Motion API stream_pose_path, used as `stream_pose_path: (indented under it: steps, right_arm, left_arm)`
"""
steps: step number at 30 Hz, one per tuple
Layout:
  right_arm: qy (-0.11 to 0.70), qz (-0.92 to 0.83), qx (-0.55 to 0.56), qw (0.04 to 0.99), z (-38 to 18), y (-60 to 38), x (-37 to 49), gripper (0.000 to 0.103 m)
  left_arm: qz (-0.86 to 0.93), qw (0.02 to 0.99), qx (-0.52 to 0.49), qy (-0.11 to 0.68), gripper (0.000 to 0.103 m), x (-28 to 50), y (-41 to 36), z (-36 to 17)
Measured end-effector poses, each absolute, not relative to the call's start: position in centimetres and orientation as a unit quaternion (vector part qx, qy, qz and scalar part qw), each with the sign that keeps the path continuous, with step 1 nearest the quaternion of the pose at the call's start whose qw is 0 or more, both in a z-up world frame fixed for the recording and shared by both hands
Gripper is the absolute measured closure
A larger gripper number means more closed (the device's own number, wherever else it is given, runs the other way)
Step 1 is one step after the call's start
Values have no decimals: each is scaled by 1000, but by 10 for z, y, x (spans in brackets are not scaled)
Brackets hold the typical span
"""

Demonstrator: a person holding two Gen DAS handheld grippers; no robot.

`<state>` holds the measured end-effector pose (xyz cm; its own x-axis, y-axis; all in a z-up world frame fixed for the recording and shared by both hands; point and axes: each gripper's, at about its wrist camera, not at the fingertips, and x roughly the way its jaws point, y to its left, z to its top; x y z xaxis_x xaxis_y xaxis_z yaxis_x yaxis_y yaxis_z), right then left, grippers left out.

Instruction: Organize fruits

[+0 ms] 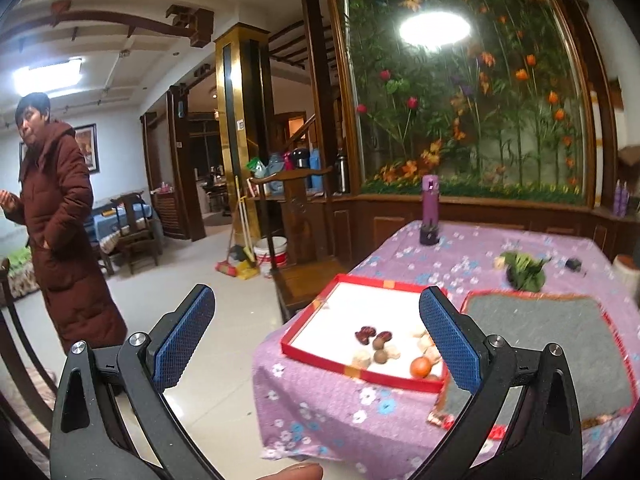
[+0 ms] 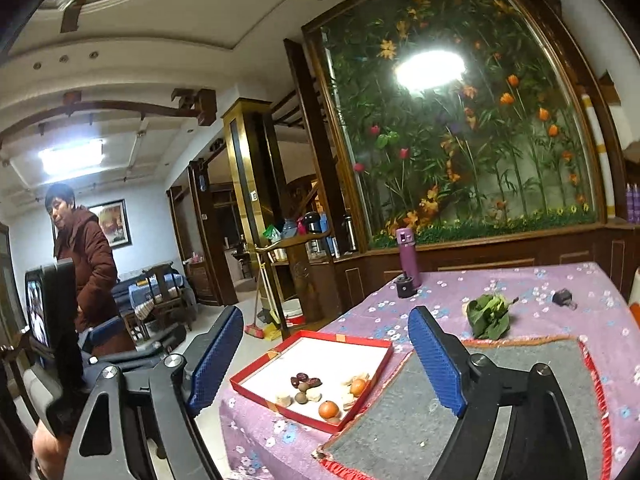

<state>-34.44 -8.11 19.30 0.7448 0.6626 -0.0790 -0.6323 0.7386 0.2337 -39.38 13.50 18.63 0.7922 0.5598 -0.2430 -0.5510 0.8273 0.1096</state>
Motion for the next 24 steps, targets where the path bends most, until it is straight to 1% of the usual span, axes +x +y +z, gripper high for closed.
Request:
stream_pose_path:
  steps: [10, 14, 16, 18, 24]
  right_arm:
    - [84, 351, 78, 929, 189, -75, -347, 20]
    - [91, 359, 89, 924, 189, -78, -346, 20]
    - [90, 358, 87, 925, 190, -78, -347, 20]
    - [90, 359, 85, 925, 191, -78, -347, 20]
    - [87, 367, 77, 923, 193, -72, -354, 20]
  left_arm:
    - [357, 930, 13, 88, 0, -413, 129, 189]
    - [257, 962, -48, 76, 0, -426, 146, 190]
    - [260, 961, -71, 68, 0, -430, 152, 192]
    - [295, 951, -60, 69, 0, -429, 154, 194]
    - [305, 947, -33, 99, 0, -421, 156, 192]
